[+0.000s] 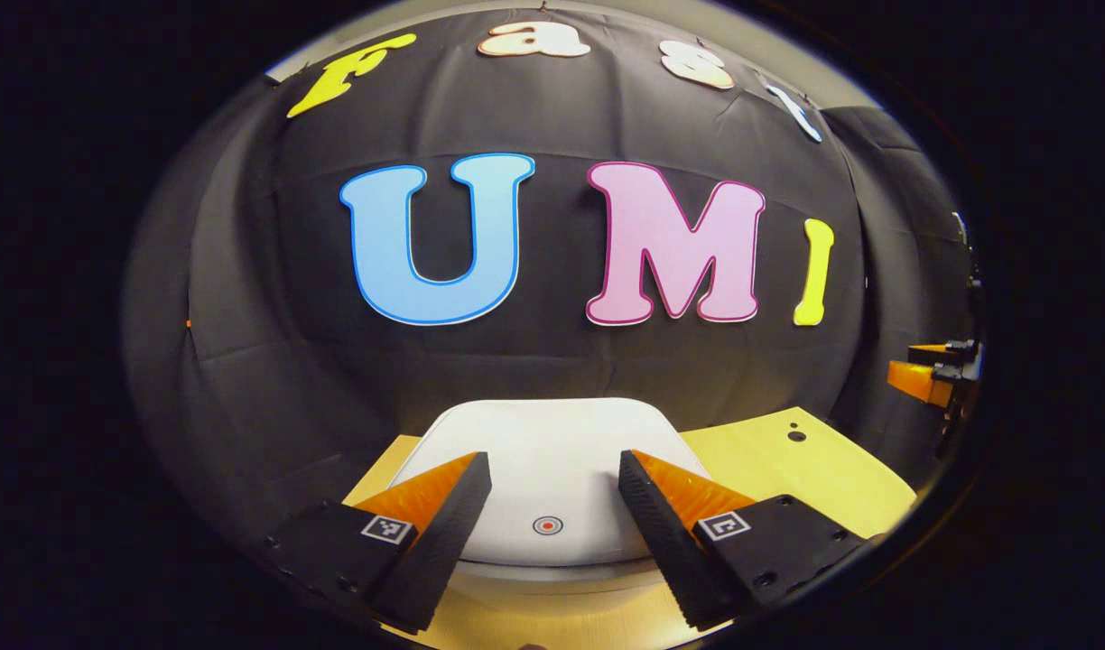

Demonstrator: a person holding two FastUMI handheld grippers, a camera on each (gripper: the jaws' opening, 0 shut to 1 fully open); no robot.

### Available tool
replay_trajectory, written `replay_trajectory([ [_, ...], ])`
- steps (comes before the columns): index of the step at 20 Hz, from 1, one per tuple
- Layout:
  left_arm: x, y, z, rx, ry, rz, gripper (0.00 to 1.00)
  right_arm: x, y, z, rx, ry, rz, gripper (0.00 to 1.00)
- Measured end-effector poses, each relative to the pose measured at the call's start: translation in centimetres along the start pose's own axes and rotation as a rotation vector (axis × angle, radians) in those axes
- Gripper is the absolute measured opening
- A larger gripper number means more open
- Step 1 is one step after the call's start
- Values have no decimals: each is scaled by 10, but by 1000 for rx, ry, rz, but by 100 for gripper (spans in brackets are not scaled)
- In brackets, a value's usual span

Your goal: Press the lid of the desktop garbage bin to open it, pick up the crumpled paper on the desktop and throw it into the bin, then pick up the pop can on the desktop and drop it into the bin, and finally close the garbage bin lid.

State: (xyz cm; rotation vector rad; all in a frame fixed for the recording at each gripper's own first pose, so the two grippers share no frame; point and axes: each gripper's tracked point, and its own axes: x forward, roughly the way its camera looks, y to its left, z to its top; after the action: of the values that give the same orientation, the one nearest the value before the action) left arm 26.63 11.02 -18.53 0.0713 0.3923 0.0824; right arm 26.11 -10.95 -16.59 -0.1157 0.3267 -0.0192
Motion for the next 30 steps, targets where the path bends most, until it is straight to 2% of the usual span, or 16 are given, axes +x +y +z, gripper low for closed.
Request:
replay_trajectory([
  [6,0,-1,-5,13,-17,11,100,-7,-11,5,39,-17,-22,97],
  [13,3,-3,-9,16,-45,12,100,-21,-2,13,66,-23,8,97],
  [17,2,-3,-2,14,-29,56,99,-35,-2,23,66,-33,15,97],
  [20,-8,-5,14,1,-78,72,96,-47,2,29,89,-30,29,97],
  [24,-46,-15,55,-74,-175,74,95,-71,10,49,96,-57,45,97],
  [28,-113,-24,104,-61,-297,119,96,-110,32,75,143,-93,84,97],
  [30,-146,-34,115,-35,-336,133,95,-137,44,89,127,-144,101,97],
])
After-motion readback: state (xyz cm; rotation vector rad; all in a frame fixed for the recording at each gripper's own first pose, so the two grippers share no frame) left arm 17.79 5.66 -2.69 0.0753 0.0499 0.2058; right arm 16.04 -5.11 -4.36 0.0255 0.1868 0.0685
